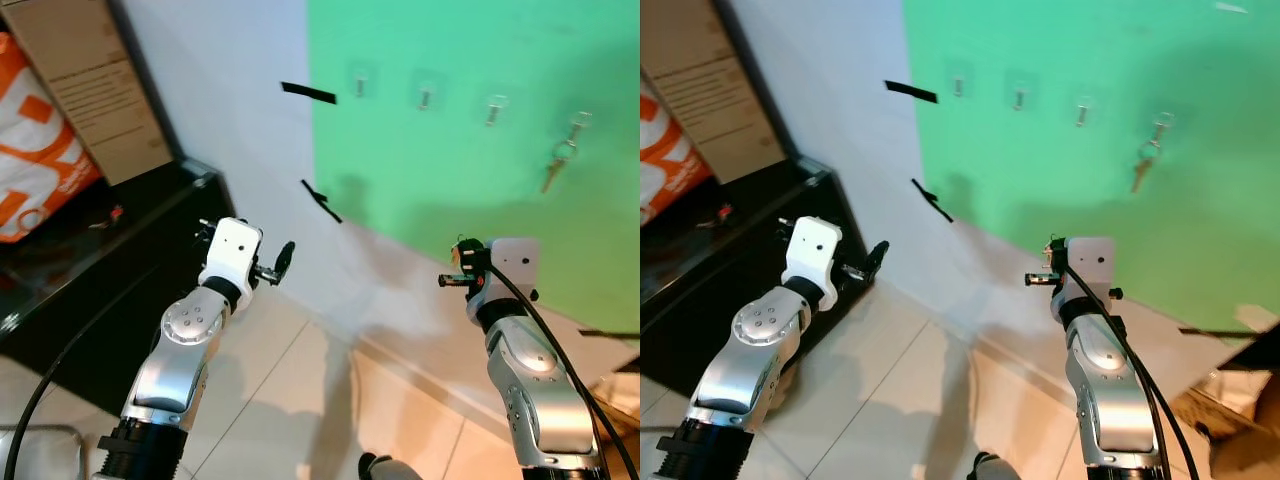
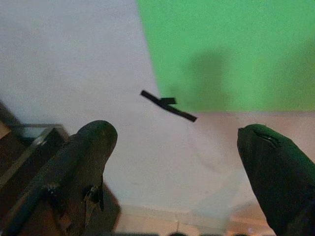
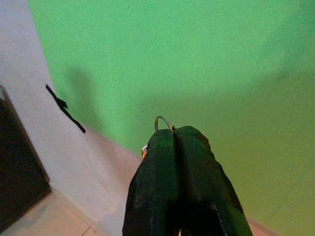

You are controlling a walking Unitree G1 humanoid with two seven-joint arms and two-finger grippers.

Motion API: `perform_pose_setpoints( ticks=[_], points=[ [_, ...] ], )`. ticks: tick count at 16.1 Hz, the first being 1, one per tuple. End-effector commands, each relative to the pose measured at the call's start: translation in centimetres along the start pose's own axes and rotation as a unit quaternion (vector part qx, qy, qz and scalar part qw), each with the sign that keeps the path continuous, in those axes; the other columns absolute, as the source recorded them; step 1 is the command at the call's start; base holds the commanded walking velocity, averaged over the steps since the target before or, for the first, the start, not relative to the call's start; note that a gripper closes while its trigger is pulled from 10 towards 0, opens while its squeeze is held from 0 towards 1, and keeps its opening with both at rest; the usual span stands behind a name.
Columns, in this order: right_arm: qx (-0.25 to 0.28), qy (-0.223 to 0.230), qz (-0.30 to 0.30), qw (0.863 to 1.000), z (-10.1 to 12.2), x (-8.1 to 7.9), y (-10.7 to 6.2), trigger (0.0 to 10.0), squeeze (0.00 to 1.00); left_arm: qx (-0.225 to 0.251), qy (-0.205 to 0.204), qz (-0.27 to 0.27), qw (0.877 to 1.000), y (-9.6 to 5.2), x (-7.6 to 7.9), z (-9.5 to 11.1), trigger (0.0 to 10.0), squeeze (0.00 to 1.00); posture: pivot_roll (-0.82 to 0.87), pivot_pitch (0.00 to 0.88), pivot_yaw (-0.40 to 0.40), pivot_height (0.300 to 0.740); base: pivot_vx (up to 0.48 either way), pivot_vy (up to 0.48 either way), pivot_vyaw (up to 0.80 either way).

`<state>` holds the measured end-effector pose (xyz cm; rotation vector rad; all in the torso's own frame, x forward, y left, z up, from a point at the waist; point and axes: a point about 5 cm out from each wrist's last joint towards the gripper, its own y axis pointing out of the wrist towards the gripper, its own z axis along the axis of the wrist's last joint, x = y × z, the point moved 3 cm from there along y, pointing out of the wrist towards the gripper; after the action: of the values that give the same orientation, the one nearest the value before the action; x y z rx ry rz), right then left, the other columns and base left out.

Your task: Hang keys on a hook

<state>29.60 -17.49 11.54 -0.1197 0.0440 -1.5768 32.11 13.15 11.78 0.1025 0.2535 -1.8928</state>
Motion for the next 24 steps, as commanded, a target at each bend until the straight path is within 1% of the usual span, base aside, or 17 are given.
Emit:
perform_pose_setpoints(
  ticks=[1, 5, 10, 12, 13, 14, 16, 18, 20, 21, 22, 23, 24],
  points=[
    [0.015, -0.001, 0.012, 1.0, 0.7, -0.5, 0.2, 10.0, 0.0, 0.004, 0.005, 0.0, 1.0, -0.2, -0.3, 0.3, 10.0, 0.02, -0.07, 0.0, 0.092, 0.74, 0.0, 0.0, -0.8],
    [0.022, -0.007, 0.016, 1.0, 0.9, -0.6, 0.2, 10.0, 0.0, 0.009, 0.003, -0.008, 1.0, -0.1, -0.1, 0.4, 10.0, 0.03, -0.08, 0.0, 0.098, 0.74, 0.272, 0.0, -0.64],
    [0.025, -0.015, 0.028, 0.999, 0.9, -0.9, 0.2, 10.0, 0.0, 0.012, 0.002, -0.011, 1.0, 0.0, 0.0, 0.5, 10.0, 0.04, -0.08, 0.0, 0.097, 0.74, 0.31, 0.0, 0.0],
    [0.027, -0.029, 0.041, 0.998, 1.0, -1.3, 0.3, 10.0, 0.0, 0.013, 0.002, -0.012, 1.0, 0.0, 0.0, 0.5, 10.0, 0.04, -0.08, 0.0, 0.097, 0.74, 0.321, 0.0, 0.0],
    [0.03, -0.048, 0.066, 0.996, 1.1, -2.0, 0.2, 10.0, 0.0, 0.013, 0.002, -0.012, 1.0, 0.0, 0.0, 0.6, 10.0, 0.04, -0.08, 0.0, 0.098, 0.74, 0.33, 0.0, 0.0],
    [0.033, -0.045, 0.087, 0.995, 1.2, -2.7, 0.1, 10.0, 0.0, 0.014, 0.003, -0.013, 1.0, 0.0, 0.0, 0.6, 10.0, 0.04, -0.08, 0.0, 0.098, 0.74, 0.33, 0.0, 0.0],
    [0.036, -0.051, 0.086, 0.994, 1.3, -2.7, 0.2, 10.0, 0.0, 0.014, 0.003, -0.014, 1.0, 0.0, 0.1, 0.6, 10.0, 0.04, -0.08, 0.0, 0.098, 0.74, 0.328, 0.0, 0.8],
    [0.049, -0.047, 0.085, 0.994, 1.7, -2.6, 0.2, 10.0, 0.0, 0.015, 0.003, -0.014, 1.0, 0.0, 0.1, 0.7, 10.0, 0.04, -0.07, 0.0, 0.099, 0.74, 0.322, 0.0, 0.28],
    [0.063, -0.026, 0.084, 0.994, 2.3, -2.5, 0.1, 10.0, 0.0, 0.016, 0.011, -0.021, 1.0, 0.0, 0.1, 0.8, 10.0, 0.03, -0.08, 0.0, 0.103, 0.74, 0.313, 0.0, 0.0],
    [0.07, -0.014, 0.088, 0.994, 2.6, -2.5, 0.1, 10.0, 0.0, 0.018, 0.019, -0.033, 0.999, 0.0, 0.3, 0.9, 10.0, 0.02, -0.08, 0.0, 0.104, 0.74, 0.0, 0.0, 0.0],
    [0.077, -0.004, 0.096, 0.992, 2.9, -2.7, 0.0, 10.0, 0.0, 0.03, 0.011, -0.054, 0.998, -0.1, 0.7, 1.2, 10.0, 0.02, -0.09, 0.0, 0.107, 0.74, 0.0, 0.0, 0.0],
    [0.081, 0.0, 0.104, 0.991, 3.1, -2.7, -0.2, 10.0, 0.0, 0.028, 0.008, -0.067, 0.997, -0.1, 0.8, 1.3, 10.0, 0.01, -0.09, 0.0, 0.108, 0.74, 0.0, 0.0, 0.0],
    [0.085, 0.023, 0.097, 0.991, 3.3, -2.3, -0.2, 10.0, 0.0, 0.014, 0.001, -0.1, 0.995, -0.1, 1.5, 1.0, 10.0, 0.02, -0.09, 0.0, 0.111, 0.74, 0.0, 0.0, 0.0]
  ],
)
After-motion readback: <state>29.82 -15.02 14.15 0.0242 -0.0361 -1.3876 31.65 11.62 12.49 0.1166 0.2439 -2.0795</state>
